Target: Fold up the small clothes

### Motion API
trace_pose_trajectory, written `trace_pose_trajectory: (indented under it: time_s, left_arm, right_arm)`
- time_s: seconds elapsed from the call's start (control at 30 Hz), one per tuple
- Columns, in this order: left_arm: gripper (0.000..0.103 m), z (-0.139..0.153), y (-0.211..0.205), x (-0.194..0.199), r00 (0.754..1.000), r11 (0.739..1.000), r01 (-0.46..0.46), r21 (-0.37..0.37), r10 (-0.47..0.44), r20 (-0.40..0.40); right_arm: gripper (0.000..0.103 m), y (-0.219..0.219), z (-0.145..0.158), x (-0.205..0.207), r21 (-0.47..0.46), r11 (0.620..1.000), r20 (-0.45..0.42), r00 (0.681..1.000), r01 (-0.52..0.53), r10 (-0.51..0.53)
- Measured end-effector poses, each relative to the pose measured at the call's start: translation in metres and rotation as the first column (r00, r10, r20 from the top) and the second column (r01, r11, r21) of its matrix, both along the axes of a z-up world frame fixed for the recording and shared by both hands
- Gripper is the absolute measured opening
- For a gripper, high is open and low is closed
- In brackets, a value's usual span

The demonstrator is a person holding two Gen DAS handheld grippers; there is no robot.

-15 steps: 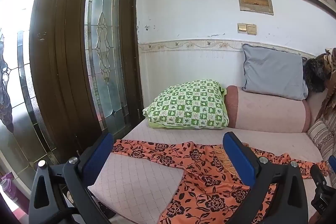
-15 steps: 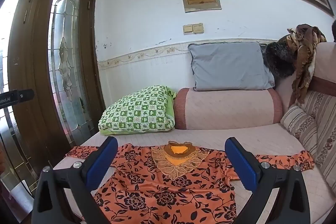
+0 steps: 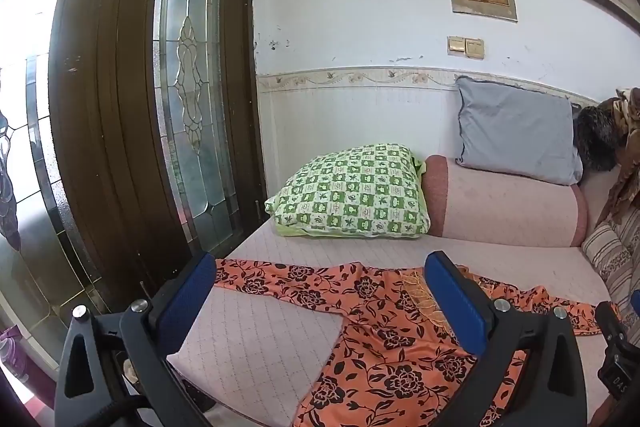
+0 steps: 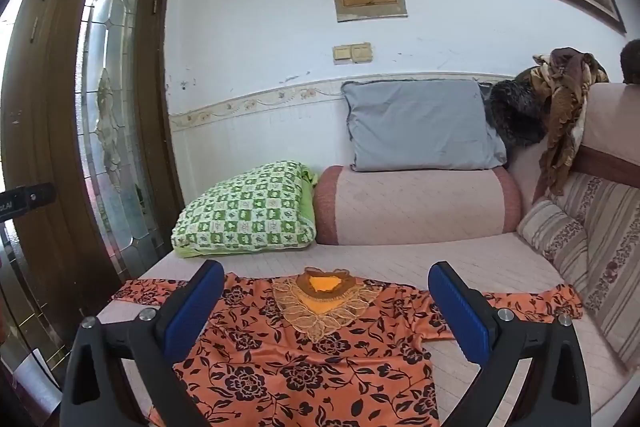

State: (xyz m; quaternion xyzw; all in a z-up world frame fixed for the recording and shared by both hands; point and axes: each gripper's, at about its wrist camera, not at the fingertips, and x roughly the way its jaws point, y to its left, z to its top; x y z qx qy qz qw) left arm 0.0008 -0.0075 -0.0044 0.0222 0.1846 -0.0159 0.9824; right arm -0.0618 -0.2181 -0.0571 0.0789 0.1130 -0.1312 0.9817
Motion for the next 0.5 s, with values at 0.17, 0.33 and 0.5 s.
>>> trace_pose_trajectory:
  time_s: [0.17, 0.33, 0.5]
  left_arm:
    - [0.103, -0.003, -0.01, 0.002, 1.0, 1.0, 0.015, 0.013, -0.015, -0.016]
    - [0.103, -0.007, -0.021, 0.004, 0.999, 0.999, 0.032, 0.026, -0.031, -0.029]
    - [0.103, -0.017, -0.033, 0.007, 0.997, 0.997, 0.056, 0.049, -0.053, -0.054]
  right_arm:
    - [0.103, 0.0, 0.0, 0.002, -0.028, 0.996, -0.05, 0.995, 0.082, -0.084]
    - [0.103, 0.003, -0.002, 0.005, -0.073, 0.992, -0.081, 0.991, 0.101, -0.107]
    - [0.103, 0.003, -0.01, 0.008, -0.069, 0.993, -0.107, 0.989, 0.097, -0.104]
